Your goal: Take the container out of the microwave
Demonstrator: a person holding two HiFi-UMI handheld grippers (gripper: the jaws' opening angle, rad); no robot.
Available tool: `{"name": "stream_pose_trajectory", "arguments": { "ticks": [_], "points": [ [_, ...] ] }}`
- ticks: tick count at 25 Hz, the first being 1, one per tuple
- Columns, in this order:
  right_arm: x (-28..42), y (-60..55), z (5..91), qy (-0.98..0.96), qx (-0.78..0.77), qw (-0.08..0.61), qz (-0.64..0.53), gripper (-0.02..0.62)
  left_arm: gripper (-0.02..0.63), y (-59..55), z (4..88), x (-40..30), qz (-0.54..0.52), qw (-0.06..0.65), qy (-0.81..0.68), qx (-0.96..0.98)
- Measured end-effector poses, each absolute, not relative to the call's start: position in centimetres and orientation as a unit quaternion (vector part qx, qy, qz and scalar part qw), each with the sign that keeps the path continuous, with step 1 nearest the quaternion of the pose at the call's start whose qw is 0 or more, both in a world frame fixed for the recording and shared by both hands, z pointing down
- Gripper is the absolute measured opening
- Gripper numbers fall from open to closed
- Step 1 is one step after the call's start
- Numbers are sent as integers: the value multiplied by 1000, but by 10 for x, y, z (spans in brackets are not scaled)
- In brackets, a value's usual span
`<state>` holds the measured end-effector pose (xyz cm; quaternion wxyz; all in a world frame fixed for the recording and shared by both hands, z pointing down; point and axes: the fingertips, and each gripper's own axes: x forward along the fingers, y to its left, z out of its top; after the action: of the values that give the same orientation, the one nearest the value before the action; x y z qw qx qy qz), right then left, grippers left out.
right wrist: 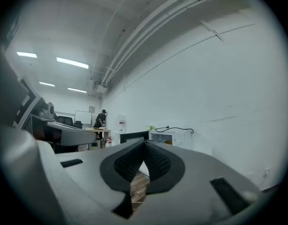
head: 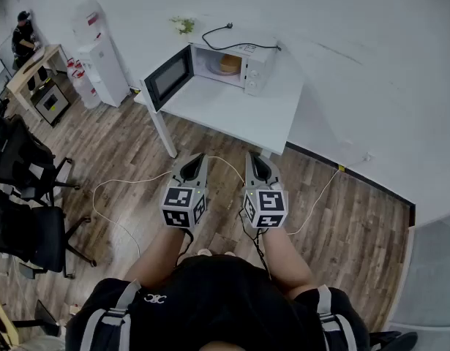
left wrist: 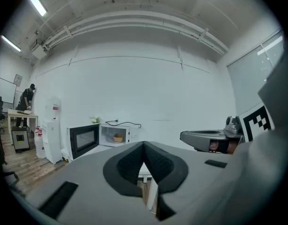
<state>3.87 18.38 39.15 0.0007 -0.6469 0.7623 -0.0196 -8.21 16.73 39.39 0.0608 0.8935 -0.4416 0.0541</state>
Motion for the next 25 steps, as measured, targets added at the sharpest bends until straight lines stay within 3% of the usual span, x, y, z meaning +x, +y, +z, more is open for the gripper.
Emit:
{"name": "stream_pose_trajectory", "arguments": {
  "ticks": [25],
  "points": [
    [-26, 118, 400, 758, -652, -4, -10, 5, 12, 103, 406, -145, 41, 62, -432, 899]
  ]
}}
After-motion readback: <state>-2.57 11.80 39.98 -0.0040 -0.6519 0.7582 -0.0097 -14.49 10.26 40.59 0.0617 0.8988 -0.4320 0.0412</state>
